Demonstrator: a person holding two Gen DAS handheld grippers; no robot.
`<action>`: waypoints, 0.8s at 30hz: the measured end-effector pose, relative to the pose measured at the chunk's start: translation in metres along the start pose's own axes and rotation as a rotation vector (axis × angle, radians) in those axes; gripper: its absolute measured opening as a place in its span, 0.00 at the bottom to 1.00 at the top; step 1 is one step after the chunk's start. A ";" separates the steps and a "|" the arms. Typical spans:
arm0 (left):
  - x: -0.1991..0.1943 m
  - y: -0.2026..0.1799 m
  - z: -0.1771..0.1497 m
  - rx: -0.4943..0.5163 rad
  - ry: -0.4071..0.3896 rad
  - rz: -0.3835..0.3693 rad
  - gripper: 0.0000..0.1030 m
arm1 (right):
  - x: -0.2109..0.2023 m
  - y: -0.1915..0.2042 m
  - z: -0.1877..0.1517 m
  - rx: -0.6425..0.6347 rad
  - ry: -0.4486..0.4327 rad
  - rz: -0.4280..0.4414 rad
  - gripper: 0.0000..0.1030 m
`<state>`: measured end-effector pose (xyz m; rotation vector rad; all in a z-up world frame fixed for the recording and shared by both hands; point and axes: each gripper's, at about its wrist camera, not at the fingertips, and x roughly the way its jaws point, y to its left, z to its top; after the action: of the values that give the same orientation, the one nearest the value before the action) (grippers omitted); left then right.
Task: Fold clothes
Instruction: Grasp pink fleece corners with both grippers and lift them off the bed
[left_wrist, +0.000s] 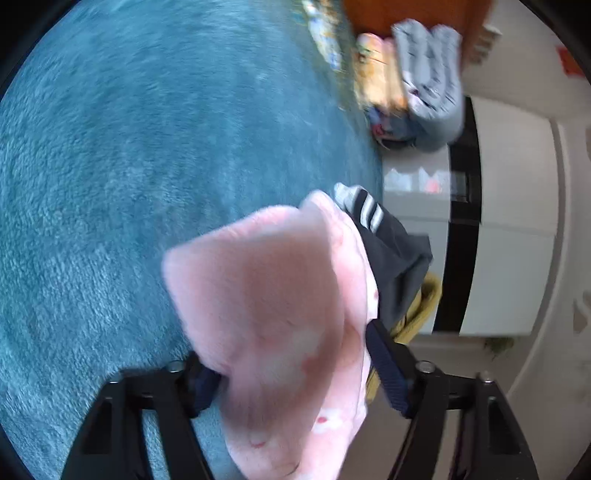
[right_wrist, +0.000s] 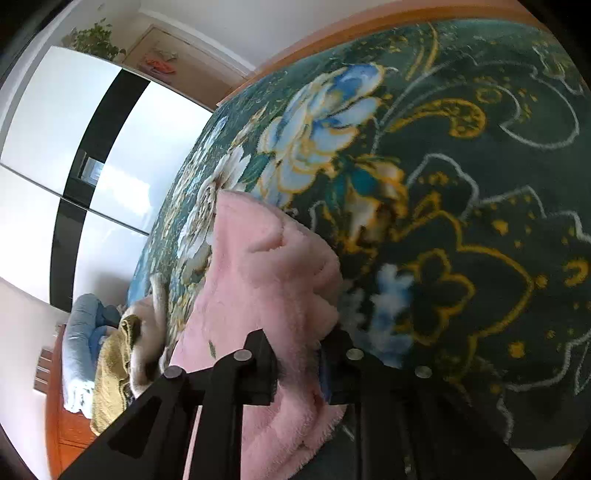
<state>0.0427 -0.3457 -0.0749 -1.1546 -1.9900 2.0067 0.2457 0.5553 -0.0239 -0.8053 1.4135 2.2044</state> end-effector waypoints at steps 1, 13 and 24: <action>0.002 -0.001 0.002 -0.019 0.001 0.015 0.39 | 0.000 0.004 0.003 -0.002 0.006 -0.005 0.15; -0.088 -0.112 -0.018 0.408 -0.044 -0.132 0.17 | -0.119 0.069 0.018 -0.197 -0.150 0.304 0.11; -0.101 0.046 -0.010 0.140 -0.015 0.048 0.18 | -0.095 -0.057 -0.031 -0.050 -0.026 0.123 0.11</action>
<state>0.1400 -0.4001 -0.0698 -1.1708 -1.8106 2.1448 0.3594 0.5479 -0.0106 -0.7209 1.4363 2.3418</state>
